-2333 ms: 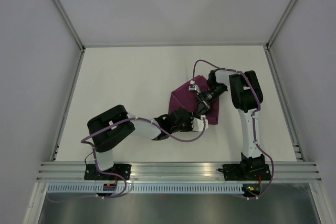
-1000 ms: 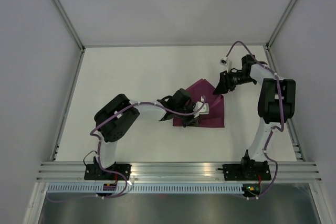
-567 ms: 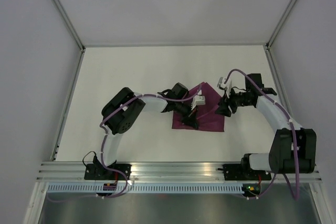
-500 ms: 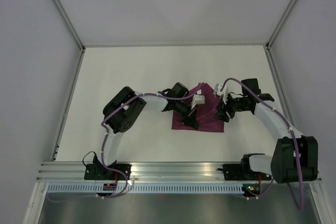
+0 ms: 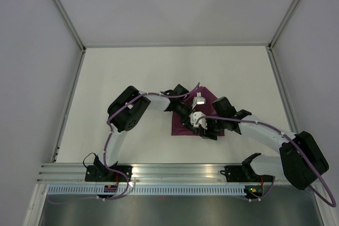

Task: Fold the napkin, place the utensils inside, and roll it up
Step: Roll the napkin at the center of the board.

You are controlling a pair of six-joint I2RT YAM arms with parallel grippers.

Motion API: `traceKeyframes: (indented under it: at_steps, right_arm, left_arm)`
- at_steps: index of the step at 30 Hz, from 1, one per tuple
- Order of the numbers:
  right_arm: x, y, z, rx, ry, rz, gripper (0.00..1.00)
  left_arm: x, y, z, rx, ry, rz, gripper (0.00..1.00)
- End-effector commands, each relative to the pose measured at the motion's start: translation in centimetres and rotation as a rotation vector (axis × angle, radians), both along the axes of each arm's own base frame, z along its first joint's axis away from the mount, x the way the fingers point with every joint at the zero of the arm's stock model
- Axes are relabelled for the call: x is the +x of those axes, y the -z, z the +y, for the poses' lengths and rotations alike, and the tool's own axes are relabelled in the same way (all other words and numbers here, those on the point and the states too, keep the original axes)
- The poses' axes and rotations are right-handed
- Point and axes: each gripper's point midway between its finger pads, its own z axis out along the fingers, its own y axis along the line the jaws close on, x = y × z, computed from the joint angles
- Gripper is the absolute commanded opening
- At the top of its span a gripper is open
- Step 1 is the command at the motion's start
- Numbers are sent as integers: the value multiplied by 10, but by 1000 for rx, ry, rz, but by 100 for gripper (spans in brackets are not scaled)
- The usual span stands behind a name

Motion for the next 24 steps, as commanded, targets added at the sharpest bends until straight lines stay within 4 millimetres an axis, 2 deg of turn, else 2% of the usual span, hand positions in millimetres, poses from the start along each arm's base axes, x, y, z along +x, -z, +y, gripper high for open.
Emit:
traceKeyframes:
  at_steps: [1, 4, 8, 18, 22, 24]
  right_arm:
    - [9, 5, 10, -23, 9, -72, 62]
    - [-1, 12, 18, -49, -28, -63, 61]
    - [0, 24, 19, -94, -25, -75, 59]
    - [5, 40, 13, -151, -9, -89, 45]
    - [-2, 47, 10, -175, -29, -57, 22]
    - [-7, 50, 8, -182, -41, -35, 15]
  left_arm:
    - [-10, 75, 37, 308, -88, 27, 2]
    - [-8, 75, 36, 310, -97, 23, 2]
    - [-6, 72, 34, 296, -101, 14, 2]
    - [-7, 65, 33, 270, -98, -3, 2]
    - [-3, 55, 30, 238, -103, -33, 2]
    - [3, 44, 27, 212, -119, -58, 2]
